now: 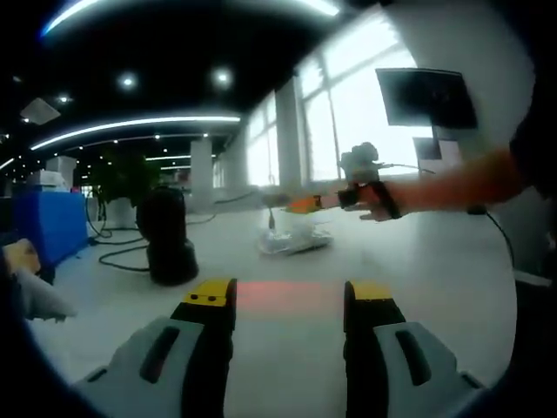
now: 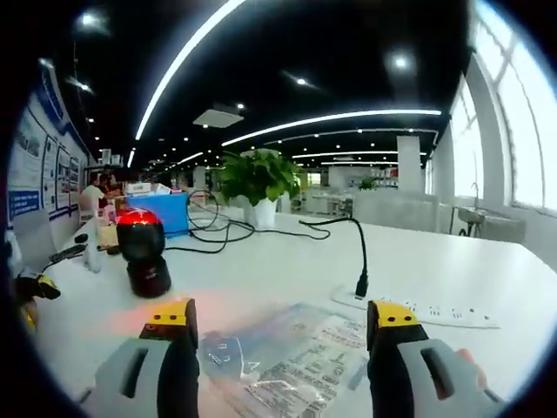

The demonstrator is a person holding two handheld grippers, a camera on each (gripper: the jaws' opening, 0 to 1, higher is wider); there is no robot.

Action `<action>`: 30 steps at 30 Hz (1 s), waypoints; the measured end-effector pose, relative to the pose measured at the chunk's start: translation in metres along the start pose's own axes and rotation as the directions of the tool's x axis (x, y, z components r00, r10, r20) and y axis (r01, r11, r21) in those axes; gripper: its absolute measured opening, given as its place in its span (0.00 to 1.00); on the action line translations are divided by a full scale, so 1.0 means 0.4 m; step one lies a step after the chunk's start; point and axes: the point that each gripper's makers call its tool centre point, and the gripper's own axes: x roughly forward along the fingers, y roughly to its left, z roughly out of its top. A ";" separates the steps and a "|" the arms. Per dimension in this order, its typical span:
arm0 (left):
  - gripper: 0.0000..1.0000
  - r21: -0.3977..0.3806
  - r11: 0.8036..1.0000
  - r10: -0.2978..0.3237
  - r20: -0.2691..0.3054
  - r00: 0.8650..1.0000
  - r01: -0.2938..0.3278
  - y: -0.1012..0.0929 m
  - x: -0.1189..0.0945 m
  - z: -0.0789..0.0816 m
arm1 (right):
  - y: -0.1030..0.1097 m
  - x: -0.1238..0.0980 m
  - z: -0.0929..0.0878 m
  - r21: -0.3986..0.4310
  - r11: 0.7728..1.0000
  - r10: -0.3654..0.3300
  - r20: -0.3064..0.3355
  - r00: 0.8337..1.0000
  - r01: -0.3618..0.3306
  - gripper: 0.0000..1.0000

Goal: Clip sheet goods on table flip sheet goods clip sheet goods scan sheet goods put sheet goods back to table

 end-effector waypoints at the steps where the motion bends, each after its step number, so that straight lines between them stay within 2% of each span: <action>1: 0.42 0.000 1.000 0.002 0.001 1.000 -0.002 0.001 -0.001 0.000 | 0.002 -0.015 0.011 -0.011 1.000 0.004 0.007 1.000 -0.004 0.74; 2: 0.42 0.002 1.000 0.002 0.000 1.000 -0.002 0.001 -0.001 0.000 | 0.020 -0.041 0.027 -0.018 1.000 0.006 0.023 1.000 -0.005 0.73; 5: 0.42 0.004 1.000 0.001 0.000 1.000 -0.001 -0.001 -0.002 0.003 | 0.024 -0.093 0.055 0.000 1.000 0.006 0.054 0.998 -0.006 0.72; 9: 0.42 -0.077 0.997 0.008 0.011 1.000 -0.007 0.019 -0.003 0.007 | 0.031 -0.155 0.068 0.009 1.000 0.012 0.065 0.998 -0.012 0.72; 10: 0.42 -0.077 0.997 0.011 0.013 1.000 -0.010 0.021 -0.004 0.008 | 0.062 -0.185 0.072 0.000 1.000 0.011 0.060 0.998 -0.011 0.72; 15: 0.42 -0.048 0.999 0.021 0.011 1.000 -0.020 0.014 -0.007 0.010 | 0.060 -0.257 0.106 0.014 1.000 -0.006 0.100 0.995 0.004 0.70; 23: 0.42 -0.067 0.997 0.025 0.002 1.000 -0.025 0.017 -0.006 0.006 | 0.051 -0.328 0.098 0.018 1.000 -0.017 0.126 0.992 0.015 0.69; 25: 0.42 -0.075 0.997 0.028 -0.001 1.000 -0.028 0.019 -0.006 0.004 | 0.041 -0.353 0.098 0.026 0.999 -0.033 0.132 0.991 0.030 0.68; 27: 0.42 -0.091 0.996 0.024 0.007 1.000 -0.023 0.020 -0.006 0.007 | 0.037 -0.385 0.107 0.024 0.999 -0.048 0.165 0.985 0.045 0.68; 30: 0.42 -0.109 0.994 0.020 0.017 1.000 -0.018 0.020 -0.007 0.012 | 0.038 -0.429 0.097 0.006 0.998 -0.062 0.169 0.984 0.062 0.66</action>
